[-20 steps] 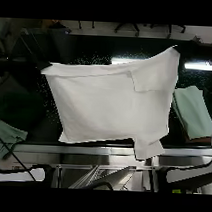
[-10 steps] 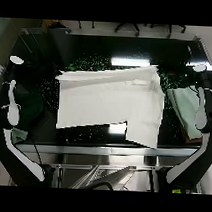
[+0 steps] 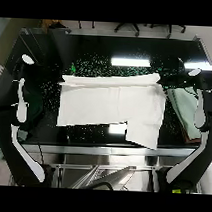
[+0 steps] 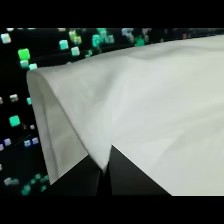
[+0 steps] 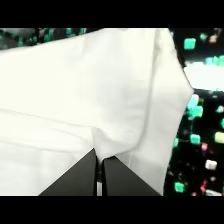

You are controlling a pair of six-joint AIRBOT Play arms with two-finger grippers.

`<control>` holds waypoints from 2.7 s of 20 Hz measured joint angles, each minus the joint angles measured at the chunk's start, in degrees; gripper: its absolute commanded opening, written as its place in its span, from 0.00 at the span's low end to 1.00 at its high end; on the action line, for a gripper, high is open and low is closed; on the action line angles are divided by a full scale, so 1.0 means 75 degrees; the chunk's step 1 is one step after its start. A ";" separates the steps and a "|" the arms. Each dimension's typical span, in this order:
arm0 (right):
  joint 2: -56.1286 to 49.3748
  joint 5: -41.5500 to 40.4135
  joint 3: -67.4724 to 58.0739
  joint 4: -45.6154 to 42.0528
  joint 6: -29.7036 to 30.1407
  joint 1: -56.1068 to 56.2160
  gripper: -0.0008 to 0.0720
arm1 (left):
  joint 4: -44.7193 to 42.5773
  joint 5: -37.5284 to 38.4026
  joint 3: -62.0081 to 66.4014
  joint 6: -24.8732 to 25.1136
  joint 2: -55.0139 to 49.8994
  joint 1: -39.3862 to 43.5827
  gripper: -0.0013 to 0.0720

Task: Fold the shirts.

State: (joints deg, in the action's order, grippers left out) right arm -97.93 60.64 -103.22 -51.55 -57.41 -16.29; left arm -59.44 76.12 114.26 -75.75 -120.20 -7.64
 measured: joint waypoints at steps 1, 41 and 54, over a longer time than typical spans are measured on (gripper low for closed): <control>-0.0029 0.0096 0.0003 -0.0108 -0.0012 0.0003 0.03 | -0.0230 0.0015 0.0006 -0.0038 -0.0012 0.0067 0.04; 0.6044 0.1900 0.8632 0.0058 -0.1142 -0.2935 0.72 | 0.1387 -0.0300 -0.7437 0.0854 0.3692 -0.0790 0.04; 0.5123 0.0976 0.9259 0.1186 -0.0239 -0.1606 0.06 | 0.1440 -0.0460 -0.7350 0.0909 0.3698 -0.0790 0.04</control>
State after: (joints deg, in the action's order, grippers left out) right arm -59.51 67.96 -33.78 -42.65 -59.20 -28.34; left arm -48.64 72.66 59.13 -68.93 -92.47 -13.56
